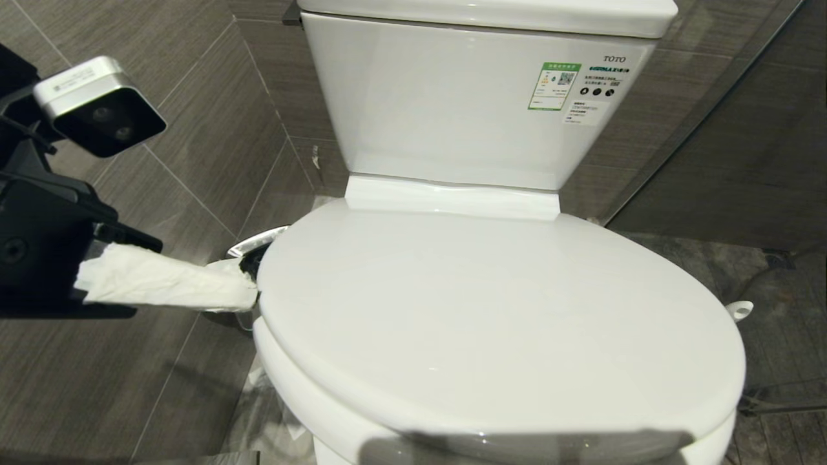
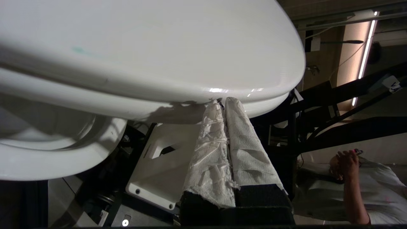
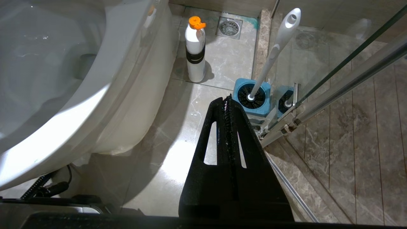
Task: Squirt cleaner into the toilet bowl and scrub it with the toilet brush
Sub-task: Close the toilet lid
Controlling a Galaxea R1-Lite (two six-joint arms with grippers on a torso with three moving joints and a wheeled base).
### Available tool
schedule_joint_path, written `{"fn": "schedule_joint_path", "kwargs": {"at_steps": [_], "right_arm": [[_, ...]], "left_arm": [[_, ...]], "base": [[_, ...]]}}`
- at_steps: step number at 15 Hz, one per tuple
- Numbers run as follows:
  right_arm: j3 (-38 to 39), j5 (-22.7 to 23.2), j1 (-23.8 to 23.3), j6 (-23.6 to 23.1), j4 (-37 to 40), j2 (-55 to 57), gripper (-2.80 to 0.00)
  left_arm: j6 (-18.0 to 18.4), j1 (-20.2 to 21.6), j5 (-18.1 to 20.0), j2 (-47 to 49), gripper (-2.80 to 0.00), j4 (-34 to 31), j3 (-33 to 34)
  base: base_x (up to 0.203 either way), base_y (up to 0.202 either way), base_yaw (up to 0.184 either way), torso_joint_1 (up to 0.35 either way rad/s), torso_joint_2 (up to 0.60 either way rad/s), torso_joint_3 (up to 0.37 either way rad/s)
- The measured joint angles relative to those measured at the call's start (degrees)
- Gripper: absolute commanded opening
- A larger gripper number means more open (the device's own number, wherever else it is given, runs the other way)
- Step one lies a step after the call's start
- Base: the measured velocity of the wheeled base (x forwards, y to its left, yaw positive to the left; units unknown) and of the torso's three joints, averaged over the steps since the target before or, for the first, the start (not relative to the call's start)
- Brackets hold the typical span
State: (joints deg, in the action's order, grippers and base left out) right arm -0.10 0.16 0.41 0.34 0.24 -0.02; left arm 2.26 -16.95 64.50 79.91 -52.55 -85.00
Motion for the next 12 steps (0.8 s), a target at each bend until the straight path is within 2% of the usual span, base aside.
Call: {"fn": "schedule_joint_path", "kwargs": {"at_steps": [2,4,6,8,10,12], "right_arm": [[0.0,0.0,0.0,0.01,0.0,0.0,-2.8],[0.0,0.0,0.0,-0.01,0.0,0.0,-2.8],[0.0,-0.02,0.0,0.02,0.0,0.0,-2.8],[0.0,0.0,0.0,0.01,0.02,0.0,-2.8],[0.0,0.0,0.0,0.01,0.0,0.0,-2.8],[0.0,0.0,0.0,0.01,0.02,0.0,-2.8]], "left_arm": [[0.15,2.06,-0.5,-0.33,-2.8,0.37,-1.1],[0.13,5.11,-2.97,-0.18,-2.8,4.95,-4.22],[-0.58,7.9,-8.22,0.16,-2.8,12.64,-5.95],[-3.71,9.77,-13.96,0.54,-2.8,20.16,-7.62],[-6.14,10.36,-21.0,1.09,-2.8,22.49,-11.26],[-5.97,10.62,-27.77,1.73,-2.8,22.04,-14.91]], "base": [[0.0,0.0,0.0,0.0,0.0,0.0],[0.0,0.0,0.0,0.0,0.0,0.0],[0.0,0.0,0.0,0.0,0.0,0.0],[0.0,0.0,0.0,0.0,0.0,0.0],[0.0,0.0,0.0,0.0,0.0,0.0],[0.0,0.0,0.0,0.0,0.0,0.0]]}}
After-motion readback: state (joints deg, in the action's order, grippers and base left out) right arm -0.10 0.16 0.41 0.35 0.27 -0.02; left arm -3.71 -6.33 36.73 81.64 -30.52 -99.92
